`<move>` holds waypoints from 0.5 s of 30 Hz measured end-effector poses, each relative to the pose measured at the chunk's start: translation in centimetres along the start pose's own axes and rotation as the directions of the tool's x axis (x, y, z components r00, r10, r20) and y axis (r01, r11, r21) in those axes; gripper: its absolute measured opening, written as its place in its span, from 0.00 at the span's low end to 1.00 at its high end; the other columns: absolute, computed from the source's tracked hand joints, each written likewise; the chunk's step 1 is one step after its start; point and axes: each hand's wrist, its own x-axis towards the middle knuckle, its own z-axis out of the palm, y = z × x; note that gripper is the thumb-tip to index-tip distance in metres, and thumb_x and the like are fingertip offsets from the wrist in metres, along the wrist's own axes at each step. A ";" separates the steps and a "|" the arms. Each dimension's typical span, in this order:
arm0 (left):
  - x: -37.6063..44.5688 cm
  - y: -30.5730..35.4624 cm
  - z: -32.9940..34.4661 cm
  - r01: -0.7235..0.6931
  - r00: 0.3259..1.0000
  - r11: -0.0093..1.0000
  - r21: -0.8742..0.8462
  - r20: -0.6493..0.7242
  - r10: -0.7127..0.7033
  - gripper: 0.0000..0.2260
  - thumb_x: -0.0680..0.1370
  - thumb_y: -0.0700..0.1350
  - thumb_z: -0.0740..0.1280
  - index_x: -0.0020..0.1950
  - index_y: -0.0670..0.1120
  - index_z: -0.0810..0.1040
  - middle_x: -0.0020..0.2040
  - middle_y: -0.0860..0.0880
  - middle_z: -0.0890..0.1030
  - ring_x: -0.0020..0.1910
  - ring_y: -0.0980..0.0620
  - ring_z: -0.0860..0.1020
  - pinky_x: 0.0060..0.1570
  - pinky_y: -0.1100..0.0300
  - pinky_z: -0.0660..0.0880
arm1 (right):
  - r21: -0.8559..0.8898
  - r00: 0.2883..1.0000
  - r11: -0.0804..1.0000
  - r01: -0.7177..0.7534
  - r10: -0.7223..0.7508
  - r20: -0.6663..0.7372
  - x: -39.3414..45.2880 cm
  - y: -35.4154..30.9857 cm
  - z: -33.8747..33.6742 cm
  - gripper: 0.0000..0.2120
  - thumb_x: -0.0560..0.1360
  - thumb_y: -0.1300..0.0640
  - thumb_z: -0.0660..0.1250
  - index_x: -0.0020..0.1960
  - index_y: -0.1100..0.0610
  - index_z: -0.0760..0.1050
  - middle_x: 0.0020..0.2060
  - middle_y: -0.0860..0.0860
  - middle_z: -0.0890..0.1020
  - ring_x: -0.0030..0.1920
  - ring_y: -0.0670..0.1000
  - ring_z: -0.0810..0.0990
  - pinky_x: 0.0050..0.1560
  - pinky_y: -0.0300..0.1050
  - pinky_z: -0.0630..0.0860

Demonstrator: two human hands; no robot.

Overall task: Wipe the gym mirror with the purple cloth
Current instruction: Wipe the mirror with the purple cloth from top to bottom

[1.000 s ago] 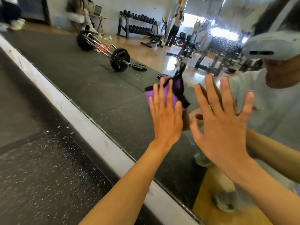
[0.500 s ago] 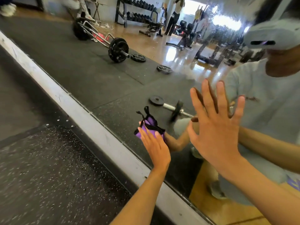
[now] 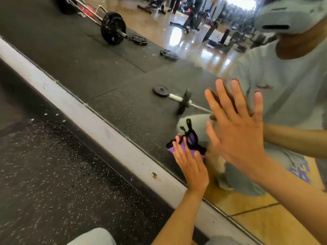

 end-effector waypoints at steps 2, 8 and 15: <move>0.8 -1.5 -0.6 0.132 0.990 0.987 -0.089 -0.041 -0.136 0.24 0.86 0.65 0.46 0.80 0.74 0.39 0.84 0.68 0.43 0.85 0.59 0.44 0.84 0.49 0.46 | -0.015 1.000 1.000 0.001 -0.001 0.005 0.0 0.0 0.2 0.34 0.84 0.44 0.51 0.86 0.50 0.43 0.85 0.51 0.44 0.84 0.56 0.42 0.79 0.63 0.34; 3.2 -4.4 -1.6 0.475 0.862 0.861 -0.180 -0.103 -0.497 0.27 0.89 0.51 0.51 0.86 0.50 0.44 0.87 0.50 0.45 0.82 0.58 0.43 0.82 0.55 0.42 | -0.025 1.000 1.000 -0.007 0.007 0.013 -0.2 -0.1 0.2 0.34 0.85 0.44 0.53 0.85 0.49 0.43 0.85 0.51 0.44 0.84 0.56 0.42 0.80 0.65 0.36; 5.6 -2.9 -3.0 0.649 0.731 0.735 -0.197 -0.106 -0.674 0.27 0.90 0.52 0.48 0.86 0.48 0.42 0.87 0.48 0.42 0.85 0.51 0.42 0.83 0.52 0.40 | -0.016 0.998 1.000 -0.021 0.021 0.051 0.0 -0.4 -0.6 0.35 0.82 0.45 0.56 0.86 0.49 0.47 0.85 0.51 0.45 0.84 0.57 0.43 0.81 0.67 0.39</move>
